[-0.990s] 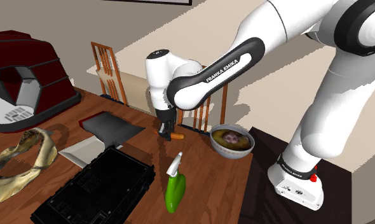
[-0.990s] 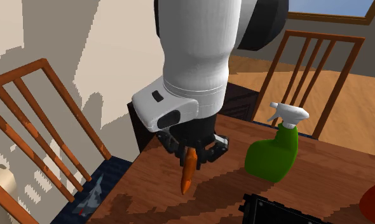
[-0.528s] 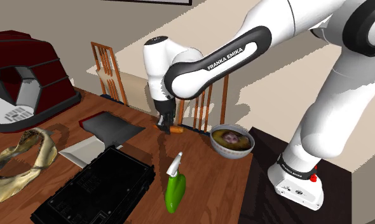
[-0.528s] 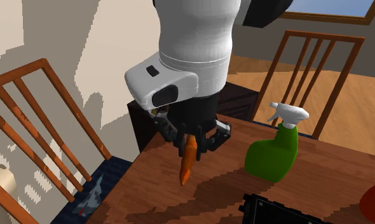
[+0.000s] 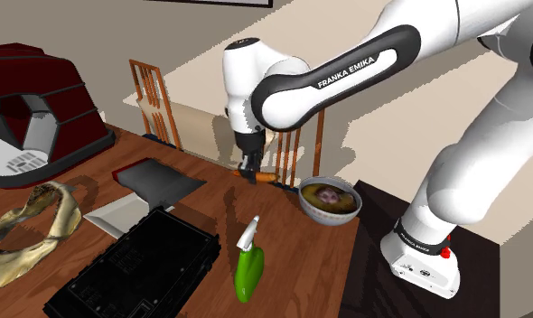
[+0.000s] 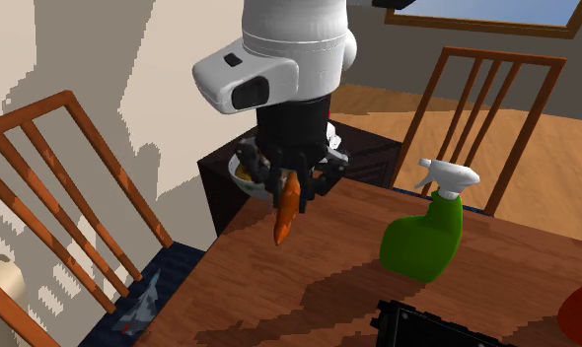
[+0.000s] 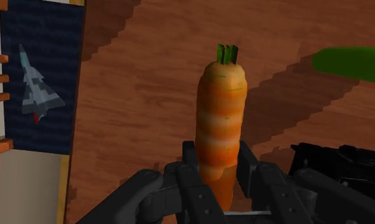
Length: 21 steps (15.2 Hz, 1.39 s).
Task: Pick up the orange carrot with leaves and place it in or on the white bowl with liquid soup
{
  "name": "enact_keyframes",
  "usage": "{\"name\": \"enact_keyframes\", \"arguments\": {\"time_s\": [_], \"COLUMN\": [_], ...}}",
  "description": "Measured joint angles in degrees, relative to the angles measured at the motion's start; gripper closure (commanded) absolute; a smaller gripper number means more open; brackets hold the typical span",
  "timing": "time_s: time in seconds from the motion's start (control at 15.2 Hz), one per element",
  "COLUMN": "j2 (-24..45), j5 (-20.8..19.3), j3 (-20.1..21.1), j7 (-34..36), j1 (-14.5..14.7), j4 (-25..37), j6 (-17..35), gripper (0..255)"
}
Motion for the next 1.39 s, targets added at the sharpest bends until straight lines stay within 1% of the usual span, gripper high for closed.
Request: {"name": "enact_keyframes", "arguments": {"time_s": [0.33,0.66,0.92,1.06,1.19,1.39], "j2": [-11.9,-24.1,-34.1,-40.0,-43.1,-43.8], "j5": [4.9,7.8,8.1,7.8,7.3,7.5], "j3": [-3.2,-7.2,-10.8,-12.8,-14.0,-14.1], "j7": [-6.3,-11.5,-15.2,-16.9,-18.0,-18.4], "j1": [0.4,1.8,2.7,3.1,3.1,3.3], "j4": [-11.8,-21.5,-28.9,-32.4,-34.7,-37.5], "j6": [0.7,-1.8,-4.7,-7.2,-8.1,-6.1], "gripper": [255,255,255,255,255,255]}}
